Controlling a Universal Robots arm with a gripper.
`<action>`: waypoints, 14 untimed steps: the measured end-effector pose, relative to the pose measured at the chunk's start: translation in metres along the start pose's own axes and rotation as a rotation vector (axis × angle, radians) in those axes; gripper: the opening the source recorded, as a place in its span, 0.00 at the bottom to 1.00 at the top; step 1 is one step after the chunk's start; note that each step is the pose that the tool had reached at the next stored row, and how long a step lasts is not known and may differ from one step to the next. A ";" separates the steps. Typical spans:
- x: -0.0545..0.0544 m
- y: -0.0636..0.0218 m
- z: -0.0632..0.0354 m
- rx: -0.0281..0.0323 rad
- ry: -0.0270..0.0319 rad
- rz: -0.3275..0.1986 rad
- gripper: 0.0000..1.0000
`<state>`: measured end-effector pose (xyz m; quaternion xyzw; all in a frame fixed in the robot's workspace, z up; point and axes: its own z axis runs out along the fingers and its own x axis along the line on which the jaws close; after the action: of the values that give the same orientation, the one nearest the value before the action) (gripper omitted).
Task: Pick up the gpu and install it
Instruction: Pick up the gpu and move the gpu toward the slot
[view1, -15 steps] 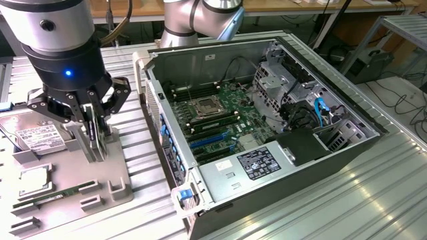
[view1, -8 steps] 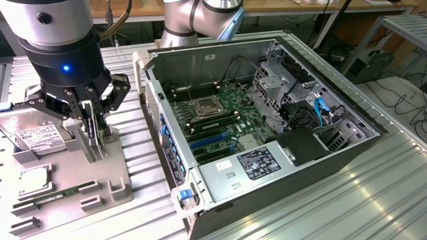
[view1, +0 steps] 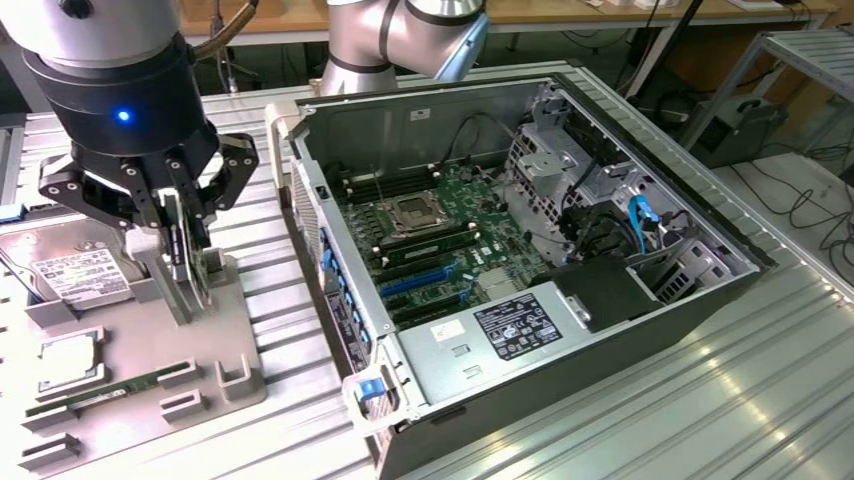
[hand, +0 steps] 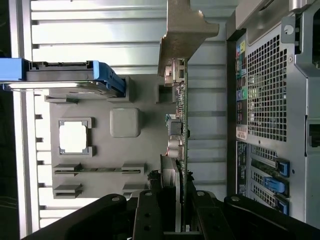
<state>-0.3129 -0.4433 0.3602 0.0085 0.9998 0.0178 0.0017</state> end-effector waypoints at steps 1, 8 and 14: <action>0.000 0.0000 -0.0006 -0.0001 0.0000 0.000 0.28; 0.000 0.0002 -0.0074 -0.0014 0.0001 0.000 0.28; 0.000 0.0005 -0.0161 -0.0019 0.0001 0.000 0.28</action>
<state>-0.3129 -0.4434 0.3762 0.0085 0.9998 0.0188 0.0017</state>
